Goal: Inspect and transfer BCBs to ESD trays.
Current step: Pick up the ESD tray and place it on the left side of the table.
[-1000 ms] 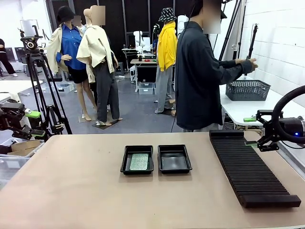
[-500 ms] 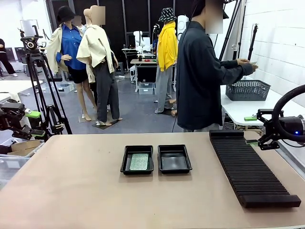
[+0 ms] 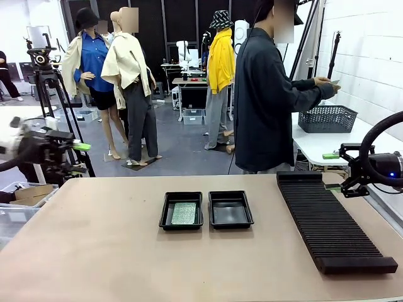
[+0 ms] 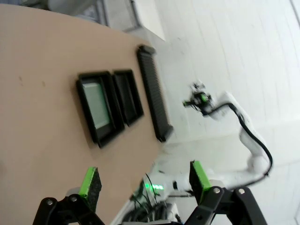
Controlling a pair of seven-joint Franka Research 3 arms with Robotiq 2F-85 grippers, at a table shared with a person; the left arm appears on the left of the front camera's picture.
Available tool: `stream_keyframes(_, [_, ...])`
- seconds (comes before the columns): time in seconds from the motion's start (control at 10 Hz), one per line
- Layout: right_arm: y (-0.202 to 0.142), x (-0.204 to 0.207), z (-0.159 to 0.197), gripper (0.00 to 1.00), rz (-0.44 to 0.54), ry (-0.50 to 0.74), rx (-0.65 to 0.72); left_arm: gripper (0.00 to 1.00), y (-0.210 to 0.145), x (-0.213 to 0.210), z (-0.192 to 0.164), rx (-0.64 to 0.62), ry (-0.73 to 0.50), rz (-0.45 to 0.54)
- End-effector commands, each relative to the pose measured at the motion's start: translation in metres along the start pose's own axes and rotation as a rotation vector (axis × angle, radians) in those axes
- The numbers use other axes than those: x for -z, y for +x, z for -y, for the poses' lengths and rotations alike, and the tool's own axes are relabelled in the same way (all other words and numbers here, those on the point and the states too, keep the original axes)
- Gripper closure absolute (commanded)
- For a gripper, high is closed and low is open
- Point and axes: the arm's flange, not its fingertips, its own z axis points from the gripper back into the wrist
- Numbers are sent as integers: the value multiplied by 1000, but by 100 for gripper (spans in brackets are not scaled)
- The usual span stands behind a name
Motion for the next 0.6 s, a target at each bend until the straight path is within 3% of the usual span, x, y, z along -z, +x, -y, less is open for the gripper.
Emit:
stream_keyframes(0.0, [-3,0,-1,0,2,2,0,0,11,44,12,-56,84,18])
stream_keyframes(0.5, [-3,0,-1,0,2,2,0,0,31,145,28,-32,329,-29])
